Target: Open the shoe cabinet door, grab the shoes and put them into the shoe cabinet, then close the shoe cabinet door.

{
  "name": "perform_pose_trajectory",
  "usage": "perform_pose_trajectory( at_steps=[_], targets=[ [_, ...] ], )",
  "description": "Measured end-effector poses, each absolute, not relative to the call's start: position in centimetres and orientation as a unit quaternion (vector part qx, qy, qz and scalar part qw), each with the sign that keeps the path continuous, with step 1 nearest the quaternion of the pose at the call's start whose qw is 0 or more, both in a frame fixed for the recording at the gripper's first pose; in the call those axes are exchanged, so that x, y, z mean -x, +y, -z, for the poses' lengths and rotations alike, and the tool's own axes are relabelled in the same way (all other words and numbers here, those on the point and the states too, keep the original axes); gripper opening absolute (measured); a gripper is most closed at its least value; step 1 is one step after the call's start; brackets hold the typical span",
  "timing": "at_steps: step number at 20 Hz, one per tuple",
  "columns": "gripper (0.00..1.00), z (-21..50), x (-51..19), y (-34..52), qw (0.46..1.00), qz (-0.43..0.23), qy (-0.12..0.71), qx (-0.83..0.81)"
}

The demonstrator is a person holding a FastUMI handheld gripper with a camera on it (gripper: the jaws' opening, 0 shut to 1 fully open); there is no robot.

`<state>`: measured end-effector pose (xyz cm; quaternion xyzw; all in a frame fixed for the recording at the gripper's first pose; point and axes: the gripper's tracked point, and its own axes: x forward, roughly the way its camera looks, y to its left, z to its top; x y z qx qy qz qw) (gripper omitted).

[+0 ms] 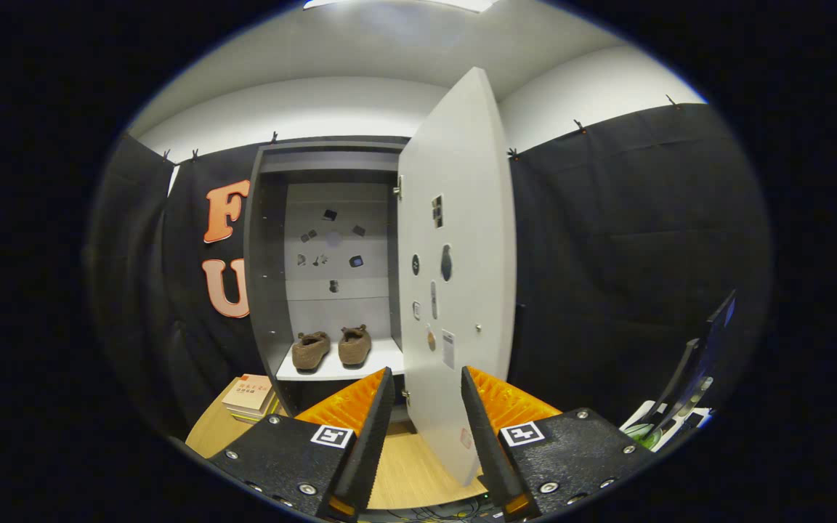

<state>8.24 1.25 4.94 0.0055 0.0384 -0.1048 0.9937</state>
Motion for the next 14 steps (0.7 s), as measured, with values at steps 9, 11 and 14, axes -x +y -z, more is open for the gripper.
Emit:
perform_pose_trajectory(
  at_steps=[9, 11, 14],
  targets=[
    [0.62, -3.0, -6.5, -6.5, 0.984, 0.162, 0.069, 0.003],
    [0.63, -2.5, -7.3, -7.6, 0.984, 0.163, 0.074, -0.003],
    [0.64, -1.6, -8.7, -9.2, 0.983, 0.164, 0.08, -0.006]
  ],
)
